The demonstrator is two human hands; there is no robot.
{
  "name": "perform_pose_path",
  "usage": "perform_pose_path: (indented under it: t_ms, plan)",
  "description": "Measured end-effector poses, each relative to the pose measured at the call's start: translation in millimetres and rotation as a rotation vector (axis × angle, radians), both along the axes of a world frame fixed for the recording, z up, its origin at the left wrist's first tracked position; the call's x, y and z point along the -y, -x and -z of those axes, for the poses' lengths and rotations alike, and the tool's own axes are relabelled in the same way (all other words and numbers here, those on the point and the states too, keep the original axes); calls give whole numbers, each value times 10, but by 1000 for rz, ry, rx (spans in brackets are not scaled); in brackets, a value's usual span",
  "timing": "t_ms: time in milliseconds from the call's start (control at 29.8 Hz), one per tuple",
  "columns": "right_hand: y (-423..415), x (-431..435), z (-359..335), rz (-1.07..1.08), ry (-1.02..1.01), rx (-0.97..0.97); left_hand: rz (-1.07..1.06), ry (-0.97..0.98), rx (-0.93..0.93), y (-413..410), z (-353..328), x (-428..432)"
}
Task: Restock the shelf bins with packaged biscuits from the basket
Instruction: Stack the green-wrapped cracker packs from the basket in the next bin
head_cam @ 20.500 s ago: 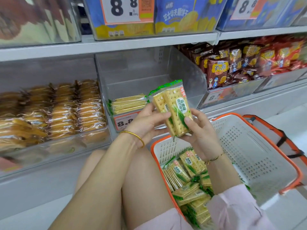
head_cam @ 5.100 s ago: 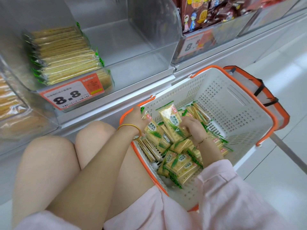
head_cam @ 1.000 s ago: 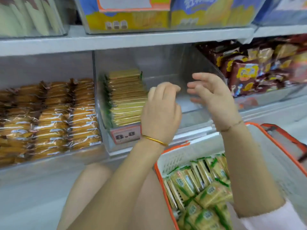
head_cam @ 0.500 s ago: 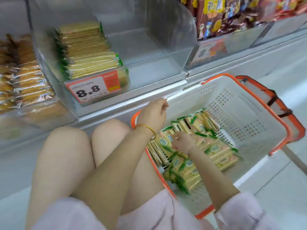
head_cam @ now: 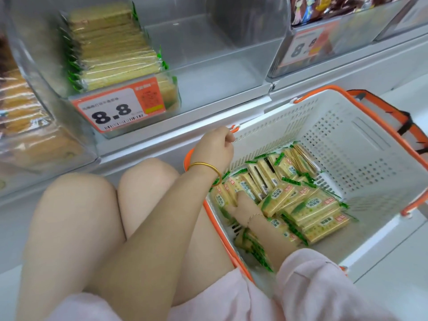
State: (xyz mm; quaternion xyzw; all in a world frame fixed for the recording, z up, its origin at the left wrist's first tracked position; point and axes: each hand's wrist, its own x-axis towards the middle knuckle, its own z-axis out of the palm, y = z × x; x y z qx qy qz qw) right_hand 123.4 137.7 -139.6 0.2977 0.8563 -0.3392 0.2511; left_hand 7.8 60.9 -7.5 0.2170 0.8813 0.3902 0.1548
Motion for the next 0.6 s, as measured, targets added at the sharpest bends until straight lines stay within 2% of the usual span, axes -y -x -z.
perform_pose_path:
  t_ms: [134,335,469,603]
  plan:
    - [-17,-303,-611,118,212,-95,-27,-33,110,13,-33,3]
    - [-221,-615,-1440,207,371,-424,129,63,288,-110,-104,34]
    - [-268,-679,-1810,247,418,-494,102,-153,469,-148,-295,94]
    - [-203,-669,-2195,165,453,-543,98,-310,414,-98,-691,144]
